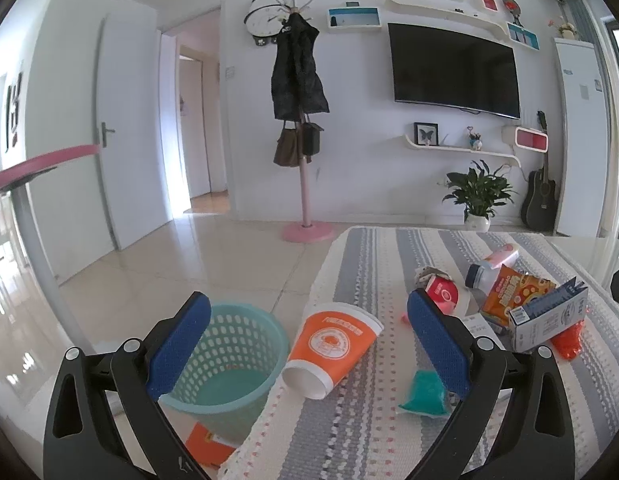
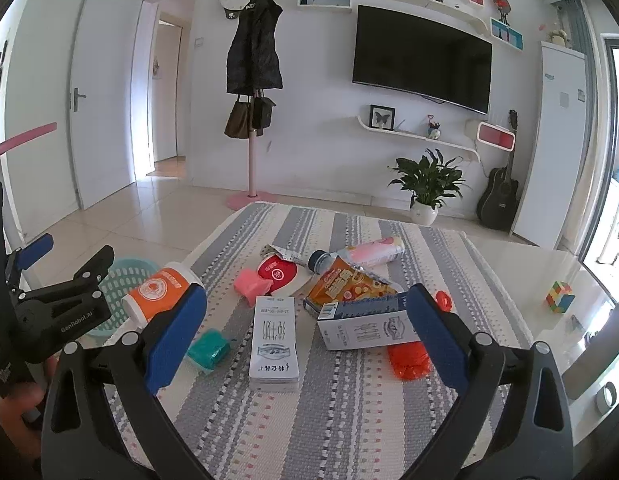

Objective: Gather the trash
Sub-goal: 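Move both tools toward the trash on the rug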

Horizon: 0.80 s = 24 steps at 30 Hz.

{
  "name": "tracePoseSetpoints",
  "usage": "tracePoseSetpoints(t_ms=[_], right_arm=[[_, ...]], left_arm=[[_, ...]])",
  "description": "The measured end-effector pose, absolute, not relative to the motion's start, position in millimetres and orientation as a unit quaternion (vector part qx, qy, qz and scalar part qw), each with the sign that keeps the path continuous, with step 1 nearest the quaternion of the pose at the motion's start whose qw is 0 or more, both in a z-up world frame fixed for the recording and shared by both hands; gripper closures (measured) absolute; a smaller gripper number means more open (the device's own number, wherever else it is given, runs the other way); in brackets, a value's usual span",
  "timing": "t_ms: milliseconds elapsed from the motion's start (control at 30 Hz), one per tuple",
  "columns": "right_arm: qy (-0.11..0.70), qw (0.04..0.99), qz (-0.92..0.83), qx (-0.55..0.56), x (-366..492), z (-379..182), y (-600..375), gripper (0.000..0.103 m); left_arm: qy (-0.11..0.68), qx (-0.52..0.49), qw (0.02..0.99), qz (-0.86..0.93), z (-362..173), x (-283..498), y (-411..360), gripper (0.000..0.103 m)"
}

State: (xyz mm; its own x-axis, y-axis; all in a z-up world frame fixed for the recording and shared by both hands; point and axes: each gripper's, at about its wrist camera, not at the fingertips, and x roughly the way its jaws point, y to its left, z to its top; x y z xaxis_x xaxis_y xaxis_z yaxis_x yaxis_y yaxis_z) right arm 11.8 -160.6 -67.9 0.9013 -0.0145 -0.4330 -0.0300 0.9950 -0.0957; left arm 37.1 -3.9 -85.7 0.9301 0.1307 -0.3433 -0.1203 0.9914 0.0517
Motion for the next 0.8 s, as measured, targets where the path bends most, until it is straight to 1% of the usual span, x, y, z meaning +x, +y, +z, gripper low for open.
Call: tracePoseSetpoints(t_ms=[467,800], right_arm=[[0.229,0.973,0.010,-0.037,12.6,-68.6,-164.5,0.008],[0.229,0.973,0.009,-0.034,12.9,-67.3,-167.0,0.008]], left_arm=[[0.190,-0.002,0.980,0.063,-88.1,42.6,6.1,0.007],[0.186,-0.001,0.980,0.065,-87.6,41.3,4.4,0.007]])
